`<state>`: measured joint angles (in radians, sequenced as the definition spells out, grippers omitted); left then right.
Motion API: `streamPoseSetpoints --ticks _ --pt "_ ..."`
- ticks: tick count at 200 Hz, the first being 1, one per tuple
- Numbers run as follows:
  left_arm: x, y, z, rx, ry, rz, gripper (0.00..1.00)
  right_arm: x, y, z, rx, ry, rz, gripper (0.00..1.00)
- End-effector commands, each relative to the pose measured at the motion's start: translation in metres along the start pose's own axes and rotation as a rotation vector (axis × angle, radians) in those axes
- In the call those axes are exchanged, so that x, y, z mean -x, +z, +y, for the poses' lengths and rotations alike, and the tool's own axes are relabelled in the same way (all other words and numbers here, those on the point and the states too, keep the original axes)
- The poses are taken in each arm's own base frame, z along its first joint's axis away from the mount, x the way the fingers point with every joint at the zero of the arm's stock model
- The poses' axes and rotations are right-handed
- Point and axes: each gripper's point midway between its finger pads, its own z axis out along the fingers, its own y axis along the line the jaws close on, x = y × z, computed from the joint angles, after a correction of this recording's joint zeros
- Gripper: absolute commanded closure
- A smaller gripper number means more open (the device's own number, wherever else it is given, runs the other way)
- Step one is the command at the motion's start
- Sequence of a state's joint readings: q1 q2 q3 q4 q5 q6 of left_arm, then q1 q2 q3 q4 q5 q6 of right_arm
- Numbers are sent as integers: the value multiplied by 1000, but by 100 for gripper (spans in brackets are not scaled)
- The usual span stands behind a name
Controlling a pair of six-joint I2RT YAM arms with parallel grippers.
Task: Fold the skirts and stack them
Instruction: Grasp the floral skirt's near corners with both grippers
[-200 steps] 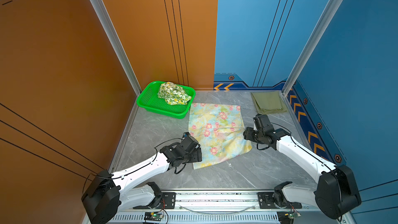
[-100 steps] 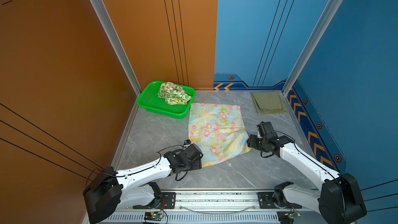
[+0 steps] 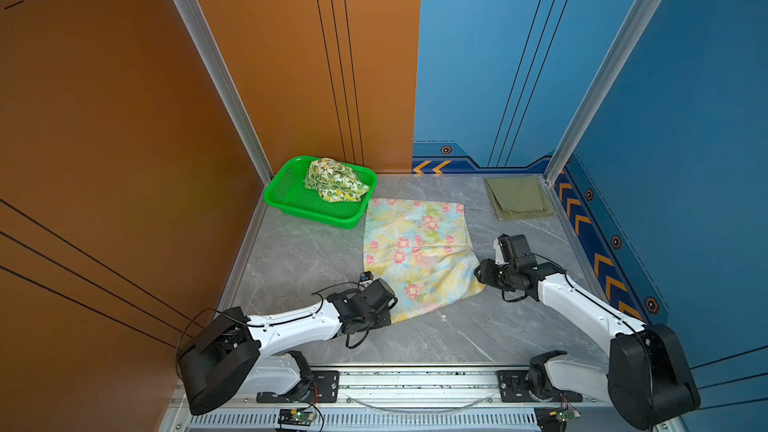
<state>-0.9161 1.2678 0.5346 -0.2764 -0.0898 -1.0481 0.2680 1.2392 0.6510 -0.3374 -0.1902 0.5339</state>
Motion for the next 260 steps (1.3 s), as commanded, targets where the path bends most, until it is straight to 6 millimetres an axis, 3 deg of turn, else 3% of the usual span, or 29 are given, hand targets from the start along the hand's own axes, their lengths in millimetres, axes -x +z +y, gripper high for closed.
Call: streamPoseSetpoints --ticks 1,26,94,113,121,130,156,186,222,237,251,260 --pt "3 -4 11 16 -16 -20 100 -4 7 14 81 -31 11 68" --pt "9 -15 25 31 -44 -43 100 -8 5 14 88 -15 15 100" --pt "24 -38 74 53 -177 -102 100 -31 -19 -1 30 16 16 100" --pt "24 -37 78 58 -189 -97 100 -35 -30 3 51 0 -15 56" --pt "24 -36 78 62 -188 -91 100 -33 -35 4 59 0 -37 44" --pt "23 -35 78 66 -185 -84 100 -31 -40 6 75 3 -59 40" --pt "23 -34 77 72 -176 -77 100 -34 -42 20 141 3 -39 39" --pt "23 -35 80 79 -174 -80 100 -53 -31 45 223 -60 48 46" --pt "31 -41 73 63 -166 -100 100 -74 -19 61 295 -86 111 51" --pt "40 -49 66 58 -153 -119 100 -77 -20 68 316 -100 119 65" --pt "50 -58 56 46 -135 -139 100 -74 -24 75 335 -120 113 99" --pt "58 -65 49 35 -122 -154 100 -68 -29 79 342 -136 96 100"
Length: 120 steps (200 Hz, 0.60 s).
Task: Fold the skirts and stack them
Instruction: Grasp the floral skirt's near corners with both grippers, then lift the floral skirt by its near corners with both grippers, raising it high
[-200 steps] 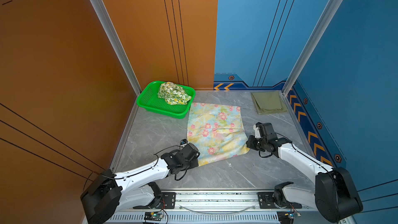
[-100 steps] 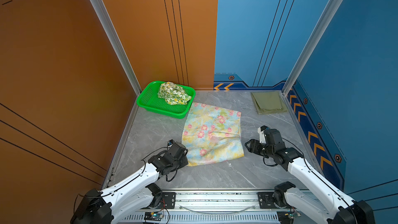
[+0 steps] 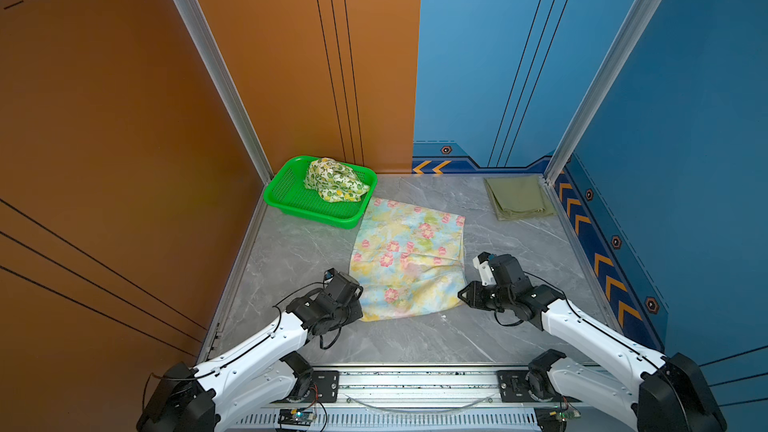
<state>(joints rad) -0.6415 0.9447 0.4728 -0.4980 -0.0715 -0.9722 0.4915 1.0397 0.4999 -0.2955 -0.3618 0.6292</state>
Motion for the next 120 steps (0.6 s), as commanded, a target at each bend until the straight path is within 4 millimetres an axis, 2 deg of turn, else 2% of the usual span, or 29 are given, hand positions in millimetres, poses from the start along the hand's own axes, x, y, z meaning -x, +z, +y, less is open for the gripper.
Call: streamPoseSetpoints --ticks 1,23,66,71,91,120 --pt "22 -20 -18 -15 47 -52 100 13 -7 21 66 -43 -32 100" --pt "46 -45 -42 -45 92 -100 100 42 -38 38 47 -105 -116 100" --pt "103 -119 -91 -130 172 -239 100 113 -140 80 44 -145 -365 100" --pt "114 -136 -100 -156 177 -273 100 121 -153 85 48 -147 -394 100" --pt "140 -174 -120 -203 198 -347 100 151 -200 107 60 -158 -506 100" --pt "175 -208 -147 -254 219 -418 100 193 -250 134 90 -155 -616 100"
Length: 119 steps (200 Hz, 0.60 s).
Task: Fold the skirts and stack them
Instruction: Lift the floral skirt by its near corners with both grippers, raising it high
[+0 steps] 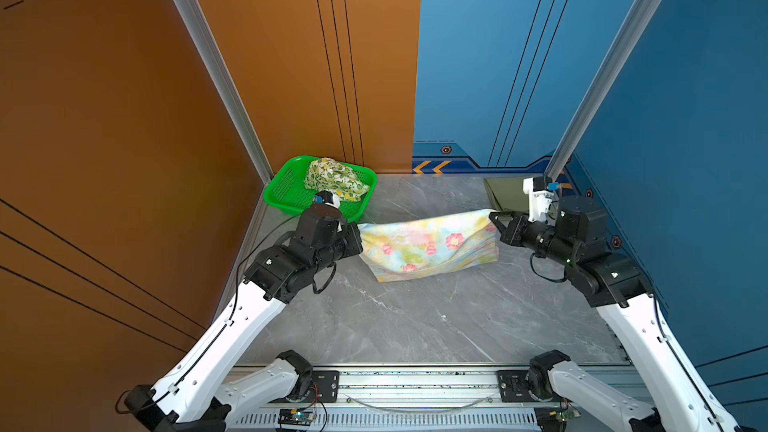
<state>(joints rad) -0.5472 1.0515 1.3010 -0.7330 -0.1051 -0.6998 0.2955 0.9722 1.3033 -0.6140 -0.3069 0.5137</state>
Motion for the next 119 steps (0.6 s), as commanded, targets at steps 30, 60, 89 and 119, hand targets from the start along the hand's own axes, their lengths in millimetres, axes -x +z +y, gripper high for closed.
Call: streamPoseSetpoints --ticks 30,60,89,119 --pt "61 13 -14 0 57 -31 100 79 8 -2 -40 24 -81 100" --pt "101 37 -21 -28 35 -37 100 121 43 -12 -13 66 -102 100" --pt "141 29 -48 -91 49 -96 100 165 39 3 32 61 -177 100" --pt "157 2 -74 -151 75 -143 100 181 15 16 52 65 -231 100"
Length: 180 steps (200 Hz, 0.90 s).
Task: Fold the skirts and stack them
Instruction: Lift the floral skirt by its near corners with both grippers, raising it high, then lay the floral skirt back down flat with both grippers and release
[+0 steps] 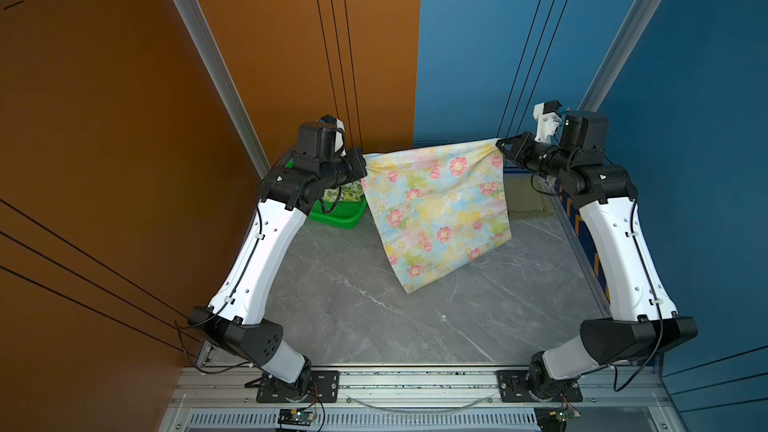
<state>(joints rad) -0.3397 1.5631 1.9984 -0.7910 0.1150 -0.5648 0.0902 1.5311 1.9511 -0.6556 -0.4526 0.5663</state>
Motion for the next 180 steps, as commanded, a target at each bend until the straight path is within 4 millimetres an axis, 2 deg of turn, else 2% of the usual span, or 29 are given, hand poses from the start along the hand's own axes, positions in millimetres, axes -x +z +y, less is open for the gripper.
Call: streamPoseSetpoints --ticks 1,13,25,36,48,59,67,71,79,83,88,92,101,110,117,128,151,180 --pt "18 -41 -21 -46 43 -61 100 37 -54 38 68 -33 -147 100" --pt "11 -50 -27 -52 60 -63 100 28 -62 33 54 -26 -138 100" --pt "-6 -56 -26 -42 75 -44 100 10 -69 22 25 -16 -122 100" --pt "-30 -58 -23 -22 92 -11 100 -22 -71 0 -21 2 -79 100" --pt "-68 -55 -13 11 115 37 100 -59 -73 -24 -63 28 -36 100" --pt "-114 -49 0 31 125 93 100 -100 -75 -50 -107 62 9 100" --pt "-155 -43 18 64 131 145 100 -134 -76 -73 -145 83 49 100" --pt "-175 -40 28 83 127 168 100 -151 -78 -84 -168 92 67 90" --pt "-215 -36 45 94 114 210 99 -182 -84 -105 -216 112 101 62" --pt "-238 -33 56 102 105 235 92 -199 -87 -116 -244 124 124 47" --pt "-266 -30 72 125 86 273 78 -218 -92 -128 -278 137 151 30" --pt "-284 -29 84 141 68 296 61 -231 -96 -137 -306 145 168 20" --pt "-318 -30 101 160 52 343 37 -255 -107 -151 -352 159 195 11" --pt "-337 -34 117 194 57 352 24 -272 -113 -158 -370 173 216 10" --pt "-347 -38 126 216 58 357 16 -281 -117 -162 -380 185 230 10" --pt "-353 -42 134 230 47 360 15 -289 -118 -166 -393 200 251 11" --pt "-341 -45 139 269 57 340 15 -294 -109 -172 -419 209 302 13" --pt "-325 -31 126 277 84 367 15 -296 -87 -174 -415 193 375 17"
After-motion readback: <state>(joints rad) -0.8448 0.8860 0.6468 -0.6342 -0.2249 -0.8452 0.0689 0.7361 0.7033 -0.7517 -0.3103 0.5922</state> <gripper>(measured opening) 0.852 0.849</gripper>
